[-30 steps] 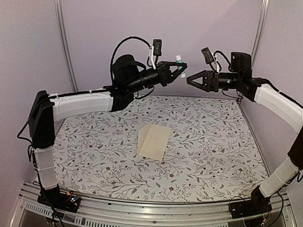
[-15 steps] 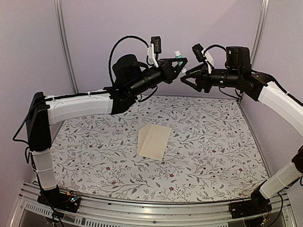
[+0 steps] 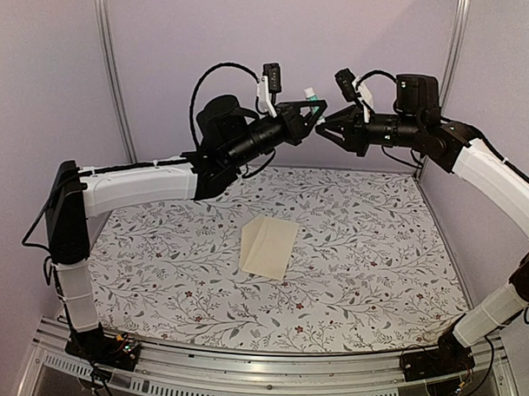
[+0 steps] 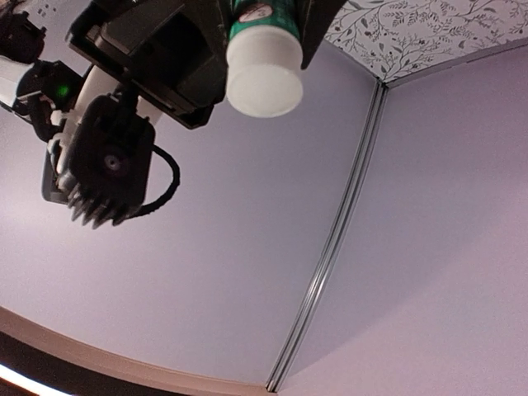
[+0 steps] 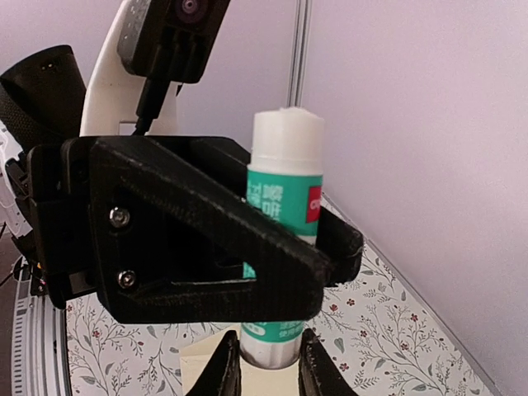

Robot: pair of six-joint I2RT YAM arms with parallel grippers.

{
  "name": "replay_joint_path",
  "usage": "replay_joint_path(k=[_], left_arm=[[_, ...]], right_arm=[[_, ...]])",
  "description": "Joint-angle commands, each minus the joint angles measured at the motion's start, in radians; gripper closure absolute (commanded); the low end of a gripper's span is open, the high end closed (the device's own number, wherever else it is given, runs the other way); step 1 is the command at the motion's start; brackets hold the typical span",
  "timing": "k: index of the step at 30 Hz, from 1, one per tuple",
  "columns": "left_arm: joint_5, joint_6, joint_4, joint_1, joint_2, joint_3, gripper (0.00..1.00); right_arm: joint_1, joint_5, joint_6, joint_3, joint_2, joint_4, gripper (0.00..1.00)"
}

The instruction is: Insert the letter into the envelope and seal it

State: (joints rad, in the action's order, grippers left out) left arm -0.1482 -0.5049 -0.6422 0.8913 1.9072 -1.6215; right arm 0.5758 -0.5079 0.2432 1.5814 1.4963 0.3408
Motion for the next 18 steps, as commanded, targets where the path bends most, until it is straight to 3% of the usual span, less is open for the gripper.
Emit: replay_joint_path(k=[1, 10, 16, 18], left_arm=[[-0.013, -0.006, -0.02, 0.014, 0.006, 0.0, 1.0], [-0.049, -0.028, 0.012, 0.013, 0.038, -0.026, 1.0], [-0.193, -0.032, 0.005, -0.008, 0.073, -0.061, 1.0], [-0.288, -0.041, -0.025, -0.028, 0.084, -0.064, 1.0]], right_arm=[[0.005, -0.019, -0.01, 0.025, 0.012, 0.002, 0.81], [-0.002, -0.151, -0.053, 0.066, 0.017, -0.014, 0.92], [-0.097, -0.598, -0.138, 0.079, 0.05, -0.09, 0.93], [-0.141, -0.815, -0.318, 0.047, 0.079, -0.233, 0.92]])
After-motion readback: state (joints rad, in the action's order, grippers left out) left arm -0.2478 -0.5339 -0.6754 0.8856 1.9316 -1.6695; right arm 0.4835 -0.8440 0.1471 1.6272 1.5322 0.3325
